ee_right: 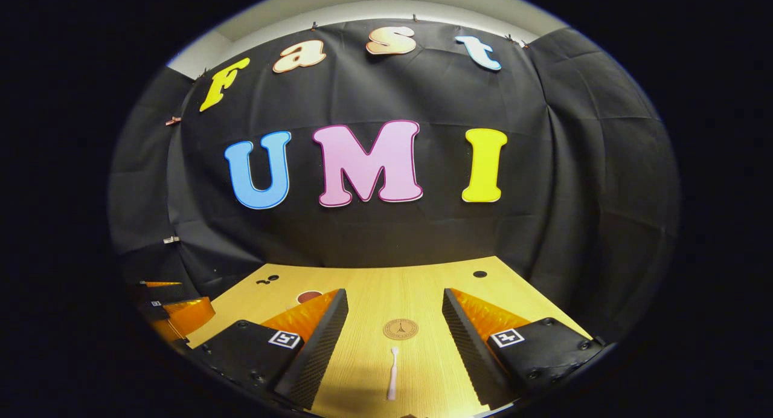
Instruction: Put the toothbrush and toothpaste on the desktop into the cup, then pick up the cup and place it on the coaster on the desktop.
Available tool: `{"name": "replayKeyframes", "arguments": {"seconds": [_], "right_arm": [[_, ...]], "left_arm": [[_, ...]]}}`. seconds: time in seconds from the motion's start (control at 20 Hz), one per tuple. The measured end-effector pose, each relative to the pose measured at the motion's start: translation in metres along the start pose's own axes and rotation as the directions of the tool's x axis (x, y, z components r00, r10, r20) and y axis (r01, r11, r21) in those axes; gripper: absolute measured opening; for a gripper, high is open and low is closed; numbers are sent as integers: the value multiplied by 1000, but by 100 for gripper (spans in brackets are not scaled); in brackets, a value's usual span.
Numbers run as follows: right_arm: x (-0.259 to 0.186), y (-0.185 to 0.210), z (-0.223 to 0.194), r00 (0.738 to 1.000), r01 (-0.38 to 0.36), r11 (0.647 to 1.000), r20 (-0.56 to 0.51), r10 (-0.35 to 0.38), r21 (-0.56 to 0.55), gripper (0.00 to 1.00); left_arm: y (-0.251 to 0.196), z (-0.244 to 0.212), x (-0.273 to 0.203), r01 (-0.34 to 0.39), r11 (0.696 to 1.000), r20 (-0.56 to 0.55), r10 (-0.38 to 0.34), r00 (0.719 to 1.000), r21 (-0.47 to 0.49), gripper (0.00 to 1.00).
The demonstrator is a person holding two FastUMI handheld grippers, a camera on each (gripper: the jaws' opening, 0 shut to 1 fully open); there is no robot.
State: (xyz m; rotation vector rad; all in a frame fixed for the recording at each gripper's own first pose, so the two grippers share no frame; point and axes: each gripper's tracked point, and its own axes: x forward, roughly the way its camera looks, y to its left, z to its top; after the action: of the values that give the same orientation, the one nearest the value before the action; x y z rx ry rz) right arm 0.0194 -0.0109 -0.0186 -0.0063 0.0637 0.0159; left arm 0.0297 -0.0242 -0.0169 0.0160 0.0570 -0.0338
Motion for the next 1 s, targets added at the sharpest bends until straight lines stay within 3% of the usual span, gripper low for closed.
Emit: {"name": "replayKeyframes", "arguments": {"seconds": [1.0], "right_arm": [[40,-31,-30,991,69,997,-118,-66,26,97]], "left_arm": [[26,-24,43,-55,996,-69,50,996,-66,98]]}}
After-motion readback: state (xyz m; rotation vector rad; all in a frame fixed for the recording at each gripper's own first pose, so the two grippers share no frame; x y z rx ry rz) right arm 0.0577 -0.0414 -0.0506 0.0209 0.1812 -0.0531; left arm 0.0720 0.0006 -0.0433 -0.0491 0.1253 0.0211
